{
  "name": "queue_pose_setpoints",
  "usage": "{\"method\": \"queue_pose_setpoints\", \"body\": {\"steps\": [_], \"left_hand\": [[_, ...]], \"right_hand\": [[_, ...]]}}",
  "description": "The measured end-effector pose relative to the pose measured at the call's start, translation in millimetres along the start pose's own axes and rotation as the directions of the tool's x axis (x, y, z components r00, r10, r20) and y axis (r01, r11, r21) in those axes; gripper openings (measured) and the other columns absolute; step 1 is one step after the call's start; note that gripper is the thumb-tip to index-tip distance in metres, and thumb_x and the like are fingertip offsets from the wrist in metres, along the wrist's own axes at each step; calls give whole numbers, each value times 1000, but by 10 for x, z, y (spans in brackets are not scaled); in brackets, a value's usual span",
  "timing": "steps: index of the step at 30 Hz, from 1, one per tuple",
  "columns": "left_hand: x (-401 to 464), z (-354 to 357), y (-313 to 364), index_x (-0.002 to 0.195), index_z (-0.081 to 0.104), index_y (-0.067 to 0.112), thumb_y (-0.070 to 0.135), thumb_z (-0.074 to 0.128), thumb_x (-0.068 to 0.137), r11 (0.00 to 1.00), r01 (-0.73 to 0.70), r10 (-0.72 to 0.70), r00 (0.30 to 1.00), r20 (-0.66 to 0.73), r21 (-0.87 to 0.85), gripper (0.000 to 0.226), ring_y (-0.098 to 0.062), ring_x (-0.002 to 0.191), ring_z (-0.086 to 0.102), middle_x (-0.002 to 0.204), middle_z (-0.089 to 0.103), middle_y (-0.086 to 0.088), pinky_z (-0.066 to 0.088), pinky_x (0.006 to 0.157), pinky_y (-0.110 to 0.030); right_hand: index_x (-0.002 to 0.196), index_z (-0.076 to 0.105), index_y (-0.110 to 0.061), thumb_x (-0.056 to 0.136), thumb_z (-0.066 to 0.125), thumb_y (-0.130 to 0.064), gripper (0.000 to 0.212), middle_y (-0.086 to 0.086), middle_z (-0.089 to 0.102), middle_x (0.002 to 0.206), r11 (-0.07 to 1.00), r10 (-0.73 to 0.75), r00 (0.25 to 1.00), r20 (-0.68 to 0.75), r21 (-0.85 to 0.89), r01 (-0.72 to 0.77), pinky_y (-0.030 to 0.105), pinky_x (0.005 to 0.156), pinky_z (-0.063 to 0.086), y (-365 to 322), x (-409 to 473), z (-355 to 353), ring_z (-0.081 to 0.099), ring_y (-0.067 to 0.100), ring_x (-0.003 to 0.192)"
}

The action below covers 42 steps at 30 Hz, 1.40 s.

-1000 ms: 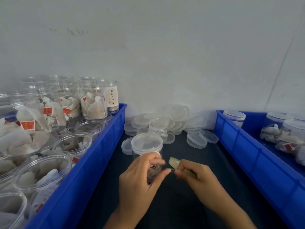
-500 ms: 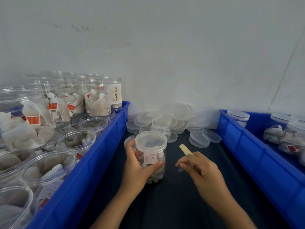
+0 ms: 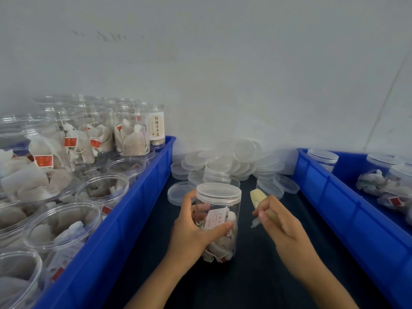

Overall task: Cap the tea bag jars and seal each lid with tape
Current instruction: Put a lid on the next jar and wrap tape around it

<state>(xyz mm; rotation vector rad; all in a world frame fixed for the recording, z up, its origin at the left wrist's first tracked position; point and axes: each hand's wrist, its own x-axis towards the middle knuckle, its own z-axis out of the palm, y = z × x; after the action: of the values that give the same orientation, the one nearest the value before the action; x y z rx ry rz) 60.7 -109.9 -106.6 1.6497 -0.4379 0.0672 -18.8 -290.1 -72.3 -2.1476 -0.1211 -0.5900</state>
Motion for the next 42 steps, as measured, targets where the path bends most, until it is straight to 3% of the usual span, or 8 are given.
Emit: {"method": "queue_pose_setpoints", "body": {"steps": [4,9,18,22,26,35,39,42], "left_hand": [[-53,60,32,120,40,55,59,87,50,1000,6,-7,999,47,22,85,13,93,58,103,62,21,48,71,-12],[-95,126,64,111,43,57,61,84,49,1000,27,-27,998,49,3,75,9,90,61,101,65,14,48,68,-13],[-102,138,52,125,35,60,77,71,44,993,5,-13,998,66,116,90,4,94,61,105,61,18,56,81,-29],[-104,135,90,108,11,86,84,64,42,982,-9,-3,998,65,188,84,19,93,52,104,57,24,43,72,-13],[-103,116,90,135,5,70,83,64,48,973,-27,6,996,90,230,106,19,95,51,106,56,22,42,74,-12],[-83,82,156,138,20,49,65,78,58,993,-116,110,975,195,18,101,0,125,50,136,48,22,43,108,-34],[-61,93,162,132,27,41,55,78,60,989,-77,102,972,212,-123,90,1,119,56,127,53,24,49,97,-22],[-64,133,170,124,29,45,58,77,59,985,-63,85,987,137,-159,82,5,113,58,124,52,25,50,87,-14]], "right_hand": [[82,56,-20,92,54,-24,11,11,53,75,975,3,1000,-22,223,2,19,50,36,-132,-3,-1,42,21,59],[75,62,-18,83,61,-20,8,-2,56,68,913,29,998,-61,407,-2,12,55,41,-236,-10,58,46,7,59],[72,66,-23,81,70,-13,14,-7,57,76,946,102,982,-161,321,-45,15,69,41,-277,8,150,48,-1,64],[67,65,-30,80,71,-14,22,2,55,86,964,128,975,-181,255,-79,5,71,41,-301,13,146,52,-5,70],[69,64,-30,81,71,-15,20,0,59,96,968,160,967,-197,224,-114,6,70,42,-319,17,169,56,-4,85],[69,62,-28,80,72,-12,22,-7,56,98,978,174,957,-234,155,-140,4,71,40,-379,2,231,50,-12,90],[69,62,-25,79,73,-9,22,-3,58,96,981,158,953,-259,150,-122,5,69,43,-401,-6,249,53,2,85],[68,60,-24,79,72,-5,25,-2,57,94,987,136,952,-275,117,-108,1,68,41,-420,-10,271,53,-7,79]]}}
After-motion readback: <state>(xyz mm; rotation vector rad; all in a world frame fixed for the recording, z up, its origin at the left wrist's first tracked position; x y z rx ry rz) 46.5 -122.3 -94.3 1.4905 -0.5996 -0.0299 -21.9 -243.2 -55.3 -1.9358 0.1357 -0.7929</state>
